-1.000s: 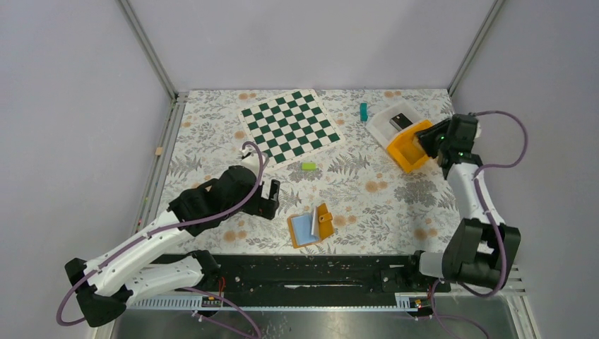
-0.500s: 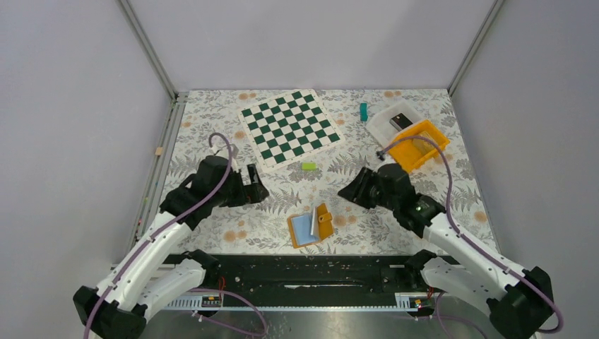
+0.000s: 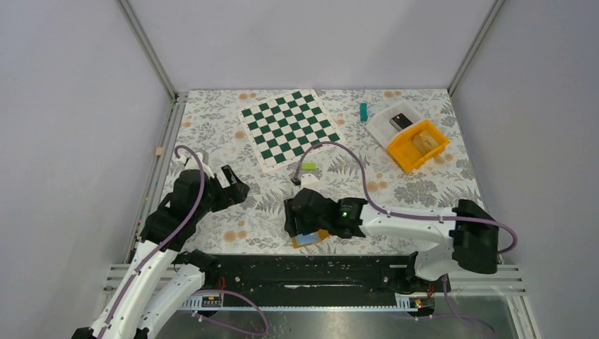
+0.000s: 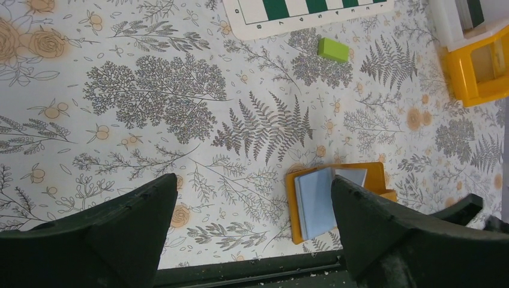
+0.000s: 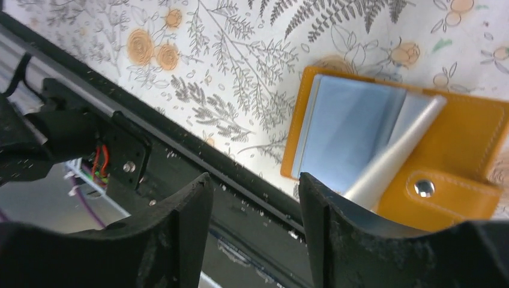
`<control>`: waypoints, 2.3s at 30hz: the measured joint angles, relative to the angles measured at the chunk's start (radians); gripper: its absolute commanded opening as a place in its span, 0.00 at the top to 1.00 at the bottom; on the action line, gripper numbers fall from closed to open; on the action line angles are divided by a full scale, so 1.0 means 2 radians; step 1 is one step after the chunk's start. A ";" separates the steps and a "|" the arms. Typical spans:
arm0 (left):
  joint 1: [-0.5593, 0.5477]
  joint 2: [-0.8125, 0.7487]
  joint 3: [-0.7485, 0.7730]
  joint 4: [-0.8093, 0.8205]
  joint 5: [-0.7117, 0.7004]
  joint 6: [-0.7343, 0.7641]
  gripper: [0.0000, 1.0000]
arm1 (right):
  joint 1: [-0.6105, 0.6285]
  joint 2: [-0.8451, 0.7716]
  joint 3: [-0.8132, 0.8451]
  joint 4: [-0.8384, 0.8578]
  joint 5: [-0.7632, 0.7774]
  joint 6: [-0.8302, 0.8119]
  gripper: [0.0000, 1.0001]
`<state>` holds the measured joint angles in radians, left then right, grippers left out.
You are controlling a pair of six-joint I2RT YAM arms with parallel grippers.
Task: Take the credit cards out of the card holder
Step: Remove the credit card from the card holder.
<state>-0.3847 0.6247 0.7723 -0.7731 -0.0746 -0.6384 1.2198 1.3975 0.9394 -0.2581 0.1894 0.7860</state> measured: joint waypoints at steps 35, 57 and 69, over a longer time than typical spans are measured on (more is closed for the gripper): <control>0.000 -0.014 -0.014 0.005 0.003 -0.005 0.05 | 0.003 0.180 0.061 -0.063 0.080 -0.043 0.54; 0.000 0.026 -0.072 0.069 0.164 -0.038 0.15 | 0.003 0.174 0.051 -0.060 0.099 -0.035 0.40; 0.000 0.039 -0.102 0.101 0.194 -0.056 0.20 | 0.003 0.169 0.037 -0.045 0.107 -0.019 0.43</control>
<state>-0.3847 0.7021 0.5690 -0.5705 0.3138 -0.7506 1.2259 1.7363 1.0142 -0.3489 0.4038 0.7490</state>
